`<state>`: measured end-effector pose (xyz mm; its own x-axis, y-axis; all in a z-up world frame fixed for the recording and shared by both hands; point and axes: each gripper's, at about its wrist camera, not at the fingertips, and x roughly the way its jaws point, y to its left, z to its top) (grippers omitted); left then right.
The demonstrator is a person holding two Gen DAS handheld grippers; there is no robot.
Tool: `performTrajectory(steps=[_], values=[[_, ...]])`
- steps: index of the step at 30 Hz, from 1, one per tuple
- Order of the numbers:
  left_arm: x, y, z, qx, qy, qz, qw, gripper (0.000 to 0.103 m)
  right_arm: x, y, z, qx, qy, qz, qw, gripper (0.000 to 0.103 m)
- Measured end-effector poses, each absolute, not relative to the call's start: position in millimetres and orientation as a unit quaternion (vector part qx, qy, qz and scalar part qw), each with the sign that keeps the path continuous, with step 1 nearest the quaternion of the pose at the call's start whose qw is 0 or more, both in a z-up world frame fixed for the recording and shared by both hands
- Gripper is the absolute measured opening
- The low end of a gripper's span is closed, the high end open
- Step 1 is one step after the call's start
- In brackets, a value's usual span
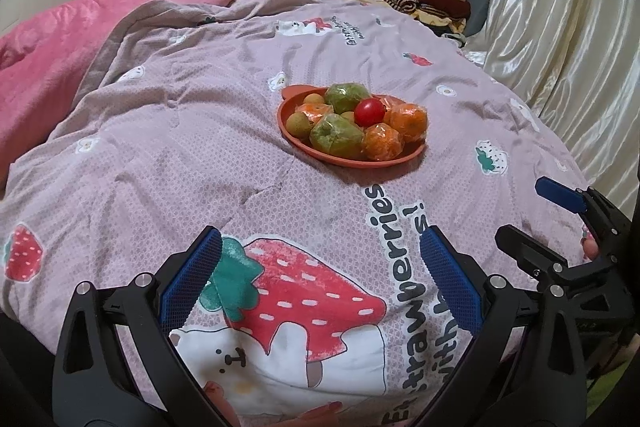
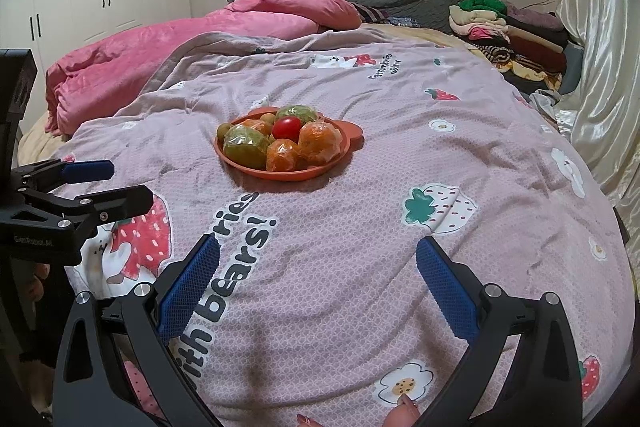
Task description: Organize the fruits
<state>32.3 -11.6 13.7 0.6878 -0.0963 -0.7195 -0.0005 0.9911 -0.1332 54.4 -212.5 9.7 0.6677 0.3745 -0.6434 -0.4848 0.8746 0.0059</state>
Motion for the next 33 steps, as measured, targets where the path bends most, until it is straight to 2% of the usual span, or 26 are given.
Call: performTrajectory(steps=[33], values=[[36.9, -8.0, 9.8, -0.052, 0.4, -0.019, 0.915, 0.093, 55.2, -211.9, 9.4, -0.088, 0.335, 0.233, 0.908, 0.098]])
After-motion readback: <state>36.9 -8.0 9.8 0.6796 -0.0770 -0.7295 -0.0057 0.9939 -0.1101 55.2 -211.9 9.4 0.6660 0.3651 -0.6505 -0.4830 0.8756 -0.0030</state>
